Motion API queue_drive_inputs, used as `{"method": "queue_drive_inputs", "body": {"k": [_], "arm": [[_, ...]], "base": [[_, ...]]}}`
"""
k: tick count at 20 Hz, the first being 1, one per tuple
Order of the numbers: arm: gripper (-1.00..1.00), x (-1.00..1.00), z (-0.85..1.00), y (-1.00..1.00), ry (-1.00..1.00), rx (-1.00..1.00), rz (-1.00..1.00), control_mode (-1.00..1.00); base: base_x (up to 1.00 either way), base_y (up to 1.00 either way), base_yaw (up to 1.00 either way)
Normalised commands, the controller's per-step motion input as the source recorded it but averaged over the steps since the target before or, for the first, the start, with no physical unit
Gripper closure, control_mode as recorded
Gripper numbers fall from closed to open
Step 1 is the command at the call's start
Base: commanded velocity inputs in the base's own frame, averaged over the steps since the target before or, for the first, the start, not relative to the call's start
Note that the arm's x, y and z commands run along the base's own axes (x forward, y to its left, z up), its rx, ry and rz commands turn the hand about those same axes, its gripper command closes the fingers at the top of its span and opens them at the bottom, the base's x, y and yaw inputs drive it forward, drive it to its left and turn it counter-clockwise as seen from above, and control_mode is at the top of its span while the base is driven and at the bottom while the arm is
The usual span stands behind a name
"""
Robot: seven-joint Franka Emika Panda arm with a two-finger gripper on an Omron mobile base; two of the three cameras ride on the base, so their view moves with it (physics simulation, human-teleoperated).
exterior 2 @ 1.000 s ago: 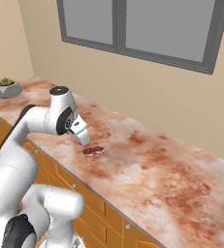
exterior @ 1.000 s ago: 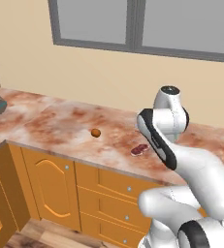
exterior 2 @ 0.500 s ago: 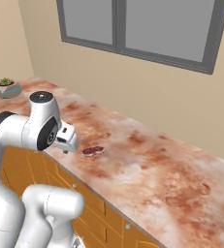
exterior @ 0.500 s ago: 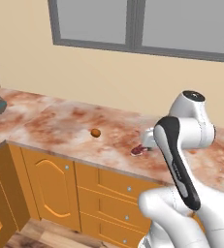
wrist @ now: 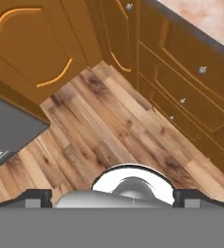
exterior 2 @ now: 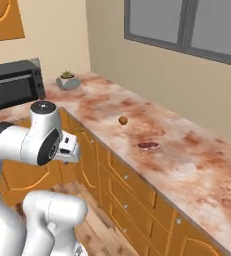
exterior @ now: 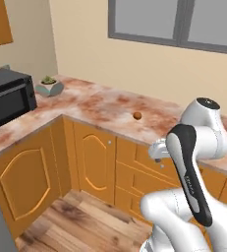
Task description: Open the fridge, remove the tangerine, eggplant, and steak, and place them on any counter.
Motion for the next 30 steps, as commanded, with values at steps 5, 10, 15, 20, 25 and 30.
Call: {"method": "queue_drive_inputs", "body": {"k": [5, 10, 15, 20, 25, 30], "arm": [[-1.0, 0.0, 0.0, 0.0, 0.0, 0.0, 0.0, 1.0], [-1.0, 0.0, 0.0, 0.0, 0.0, 0.0, 0.0, 1.0], [-1.0, 0.0, 0.0, 0.0, 0.0, 0.0, 0.0, 1.0], [-1.0, 0.0, 0.0, 0.0, 0.0, 0.0, 0.0, 1.0], [-1.0, 0.0, 0.0, 0.0, 0.0, 0.0, 0.0, 1.0], [-1.0, 0.0, 0.0, 0.0, 0.0, 0.0, 0.0, 1.0]], "base": [[-0.44, 1.0, 0.4], [0.23, 0.95, 0.48], [0.79, 0.58, 0.41], [-0.01, 0.64, 0.38], [-0.93, 0.68, 0.26], [0.26, 0.5, 0.33]]}}
